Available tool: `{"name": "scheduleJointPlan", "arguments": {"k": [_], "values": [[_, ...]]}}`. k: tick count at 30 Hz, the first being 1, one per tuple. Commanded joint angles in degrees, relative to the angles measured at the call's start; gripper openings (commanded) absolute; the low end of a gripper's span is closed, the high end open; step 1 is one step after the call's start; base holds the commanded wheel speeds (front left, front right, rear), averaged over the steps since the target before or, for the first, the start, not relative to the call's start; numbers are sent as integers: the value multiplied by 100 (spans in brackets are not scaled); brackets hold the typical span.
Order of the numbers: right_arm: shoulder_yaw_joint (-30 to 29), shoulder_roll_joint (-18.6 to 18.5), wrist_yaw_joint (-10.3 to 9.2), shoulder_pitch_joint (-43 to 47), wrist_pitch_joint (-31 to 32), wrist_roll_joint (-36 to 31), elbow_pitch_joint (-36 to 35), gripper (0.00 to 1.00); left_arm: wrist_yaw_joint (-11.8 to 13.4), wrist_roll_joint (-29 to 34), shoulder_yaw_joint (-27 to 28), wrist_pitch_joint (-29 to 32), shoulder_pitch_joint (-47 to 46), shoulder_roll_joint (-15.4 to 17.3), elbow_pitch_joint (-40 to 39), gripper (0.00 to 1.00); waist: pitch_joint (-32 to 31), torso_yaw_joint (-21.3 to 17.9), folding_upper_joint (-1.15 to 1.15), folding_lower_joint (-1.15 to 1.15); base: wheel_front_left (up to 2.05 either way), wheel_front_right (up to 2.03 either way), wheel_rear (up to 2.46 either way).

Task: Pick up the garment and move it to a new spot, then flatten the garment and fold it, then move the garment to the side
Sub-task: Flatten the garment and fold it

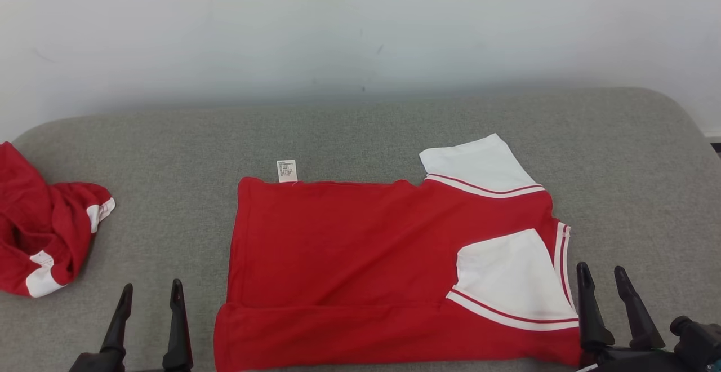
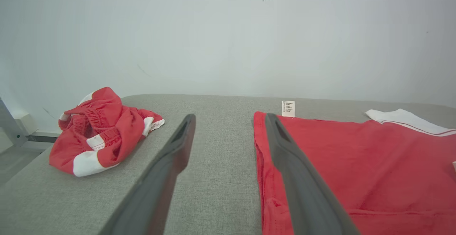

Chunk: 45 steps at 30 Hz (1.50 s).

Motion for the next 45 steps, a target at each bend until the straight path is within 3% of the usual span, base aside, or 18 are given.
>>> {"name": "scheduleJointPlan", "arguments": {"k": [1, 12, 24, 27, 34, 38, 45], "values": [[-28, 55, -14, -28, -65, -103, 22, 100, 23, 130, 60, -17, -13, -20, -42, 100, -29, 11, 0, 0, 0, 0, 0], [-226, 302, -14, 87, -294, -1023, 26, 100, -21, 732, 213, -18, 261, 19, -14, 100, -117, 10, 0, 0, 0, 0, 0], [-209, 347, -14, -28, -309, -1174, 45, 100, -202, 739, 252, -18, 214, -76, 224, 100, -30, 40, 0, 0, 0, 0, 0], [-154, 306, -14, -238, -309, -1092, 175, 100, -252, 672, 327, -18, -44, 24, 358, 100, 73, -15, 0, 0, 0, 0, 0], [92, 43, -14, -1409, -143, -1006, 876, 100, -514, 597, 253, 140, -1064, 317, 685, 100, 529, -225, 0, 0, 0, 0, 0], [321, -186, -14, -2574, 91, -920, 1586, 100, -705, 343, 85, 523, -2121, 535, 1000, 100, 986, -353, 0, 0, 0, 0, 0], [664, -405, -14, -3887, 289, -903, 2533, 100, -803, -121, -311, 1086, -3296, 785, 1513, 100, 1493, -478, 0, 0, 0, 0, 0]]}}
